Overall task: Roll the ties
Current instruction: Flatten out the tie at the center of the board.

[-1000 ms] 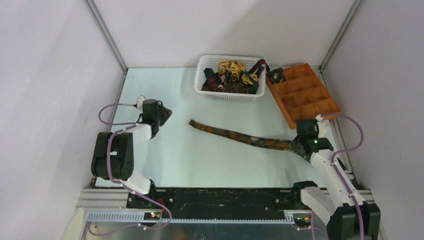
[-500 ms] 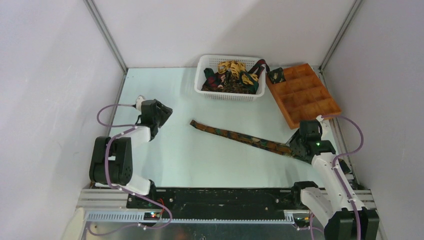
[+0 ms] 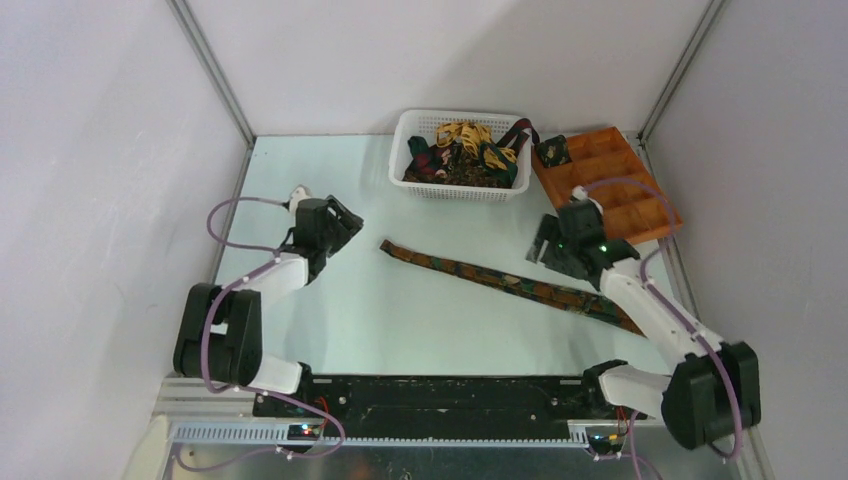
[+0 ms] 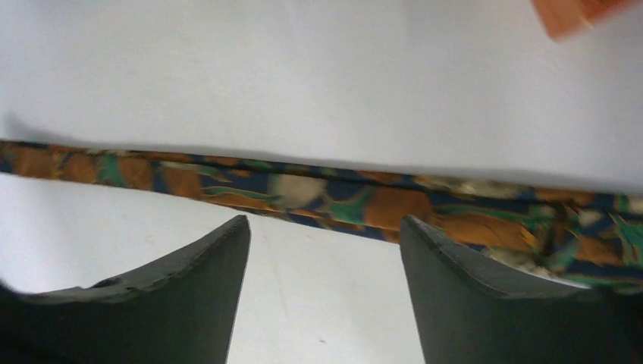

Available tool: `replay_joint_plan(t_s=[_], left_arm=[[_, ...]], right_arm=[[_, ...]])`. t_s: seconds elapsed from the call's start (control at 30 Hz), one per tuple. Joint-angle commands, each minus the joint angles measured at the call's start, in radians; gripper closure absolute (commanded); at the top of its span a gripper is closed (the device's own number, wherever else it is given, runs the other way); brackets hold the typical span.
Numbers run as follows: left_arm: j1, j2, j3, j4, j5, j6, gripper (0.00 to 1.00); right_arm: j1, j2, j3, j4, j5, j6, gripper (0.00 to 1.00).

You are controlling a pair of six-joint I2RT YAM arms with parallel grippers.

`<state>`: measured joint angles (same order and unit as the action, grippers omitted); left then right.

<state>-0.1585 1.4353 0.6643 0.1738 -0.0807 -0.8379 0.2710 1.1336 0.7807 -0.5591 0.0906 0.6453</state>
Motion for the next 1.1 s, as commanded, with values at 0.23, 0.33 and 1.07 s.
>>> replay_joint_plan(t_s=[0.23, 0.33, 1.07], left_arm=[[0.109, -0.140, 0.238, -0.287, -0.133, 0.063, 0.06], [0.123, -0.190, 0.224, -0.276, -0.136, 0.064, 0.06], [0.252, -0.393, 0.138, -0.201, 0.054, 0.046, 0.03]], right_arm=[[0.126, 0.205, 0.234, 0.213, -0.170, -0.044, 0.08], [0.135, 0.281, 0.305, 0.236, -0.244, -0.045, 0.06], [0.083, 0.397, 0.359, 0.344, -0.242, -0.119, 0.01]])
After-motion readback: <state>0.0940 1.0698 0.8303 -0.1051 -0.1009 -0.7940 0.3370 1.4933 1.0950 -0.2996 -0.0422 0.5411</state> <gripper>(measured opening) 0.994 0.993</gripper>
